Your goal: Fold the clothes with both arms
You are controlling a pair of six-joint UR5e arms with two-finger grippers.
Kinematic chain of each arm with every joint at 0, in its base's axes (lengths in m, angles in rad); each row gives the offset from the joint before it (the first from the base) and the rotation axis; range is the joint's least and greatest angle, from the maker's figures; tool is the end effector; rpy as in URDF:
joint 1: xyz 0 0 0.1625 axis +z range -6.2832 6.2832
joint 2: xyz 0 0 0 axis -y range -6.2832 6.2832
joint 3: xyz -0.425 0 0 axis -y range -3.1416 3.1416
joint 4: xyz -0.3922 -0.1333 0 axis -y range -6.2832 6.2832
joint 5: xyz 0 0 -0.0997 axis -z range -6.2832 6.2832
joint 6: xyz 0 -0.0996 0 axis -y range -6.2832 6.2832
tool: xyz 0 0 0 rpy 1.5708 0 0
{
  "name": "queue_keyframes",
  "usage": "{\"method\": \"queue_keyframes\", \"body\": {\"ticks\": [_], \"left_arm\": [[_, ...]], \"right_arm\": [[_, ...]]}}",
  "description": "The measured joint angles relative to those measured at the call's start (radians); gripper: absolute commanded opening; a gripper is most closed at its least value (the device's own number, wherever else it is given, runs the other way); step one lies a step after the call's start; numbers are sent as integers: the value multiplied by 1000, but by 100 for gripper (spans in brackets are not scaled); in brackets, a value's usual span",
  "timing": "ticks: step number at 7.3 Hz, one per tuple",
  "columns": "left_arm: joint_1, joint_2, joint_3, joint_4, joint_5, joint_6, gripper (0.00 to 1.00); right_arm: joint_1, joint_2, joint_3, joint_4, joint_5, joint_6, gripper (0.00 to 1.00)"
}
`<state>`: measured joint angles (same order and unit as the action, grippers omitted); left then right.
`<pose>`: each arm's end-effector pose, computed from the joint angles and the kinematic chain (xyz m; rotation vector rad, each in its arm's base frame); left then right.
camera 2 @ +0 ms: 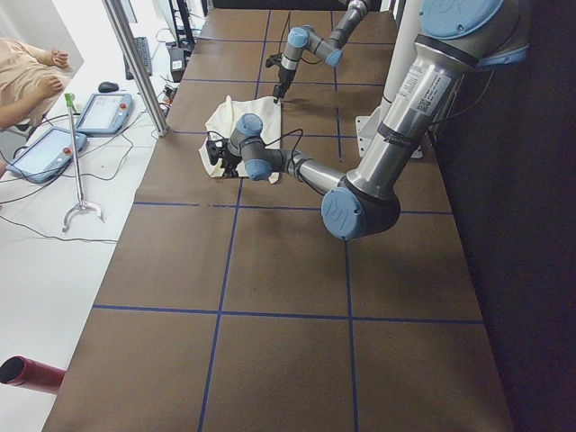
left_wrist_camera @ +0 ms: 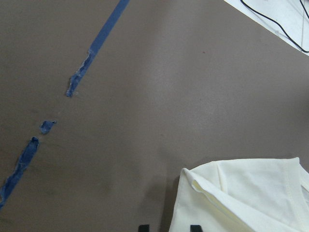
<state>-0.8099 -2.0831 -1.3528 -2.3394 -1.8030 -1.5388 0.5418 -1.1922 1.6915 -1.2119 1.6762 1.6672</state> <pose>0.4144 -0.5953 0.3792 0.2444 1.0673 -0.5769 -0.4863 -0.4361 0.3589 0.0942 -0.8699 0.5525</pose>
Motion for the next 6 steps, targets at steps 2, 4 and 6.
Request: {"method": "queue_keyframes", "body": {"ticks": [2, 4, 6], "left_arm": [[0, 0, 0, 0, 1, 0, 40], [0, 5, 0, 0, 1, 0, 40], [1, 7, 2, 0, 1, 0, 41]], "right_arm": [[-10, 0, 2, 0, -4, 3, 0], [-9, -4, 20, 1, -1, 0, 0], [-9, -50, 114, 0, 12, -2, 0]]}}
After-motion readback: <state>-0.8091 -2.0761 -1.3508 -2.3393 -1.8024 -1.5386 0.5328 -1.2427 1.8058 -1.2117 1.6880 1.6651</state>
